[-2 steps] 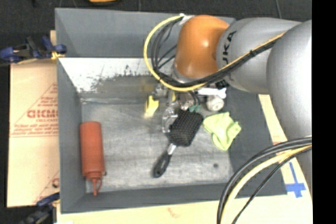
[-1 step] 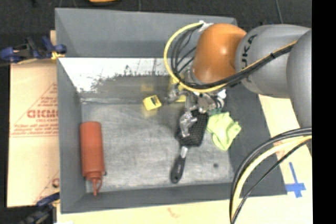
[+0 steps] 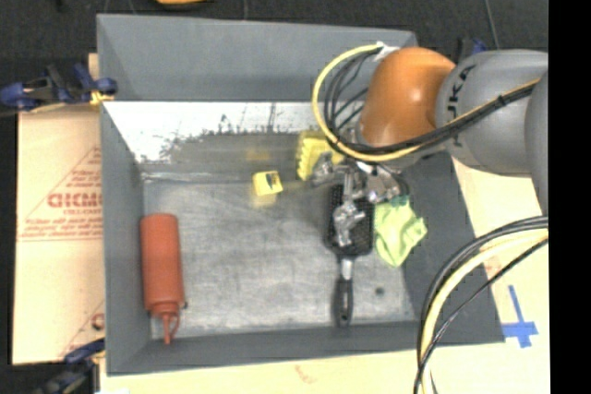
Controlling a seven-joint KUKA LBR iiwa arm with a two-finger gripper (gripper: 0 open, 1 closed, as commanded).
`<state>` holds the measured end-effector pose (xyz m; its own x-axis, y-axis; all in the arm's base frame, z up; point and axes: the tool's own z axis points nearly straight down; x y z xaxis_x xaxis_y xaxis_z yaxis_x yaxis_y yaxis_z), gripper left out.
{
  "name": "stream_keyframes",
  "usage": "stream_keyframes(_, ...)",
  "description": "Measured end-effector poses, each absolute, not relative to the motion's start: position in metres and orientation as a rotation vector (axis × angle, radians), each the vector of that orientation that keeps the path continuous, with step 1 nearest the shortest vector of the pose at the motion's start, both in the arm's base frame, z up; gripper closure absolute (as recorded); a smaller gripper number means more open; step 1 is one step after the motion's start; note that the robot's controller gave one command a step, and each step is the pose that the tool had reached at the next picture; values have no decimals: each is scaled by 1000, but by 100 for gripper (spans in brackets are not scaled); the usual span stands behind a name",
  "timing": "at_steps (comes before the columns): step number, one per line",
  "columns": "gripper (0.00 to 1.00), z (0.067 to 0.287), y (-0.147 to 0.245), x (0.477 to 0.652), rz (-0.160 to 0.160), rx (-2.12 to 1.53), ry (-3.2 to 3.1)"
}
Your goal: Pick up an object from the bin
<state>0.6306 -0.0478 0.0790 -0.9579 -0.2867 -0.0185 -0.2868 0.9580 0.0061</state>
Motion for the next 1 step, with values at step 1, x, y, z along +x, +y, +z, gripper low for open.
stream_keyframes(1, 0, 81, -54, 608, -3, -761, 3004)
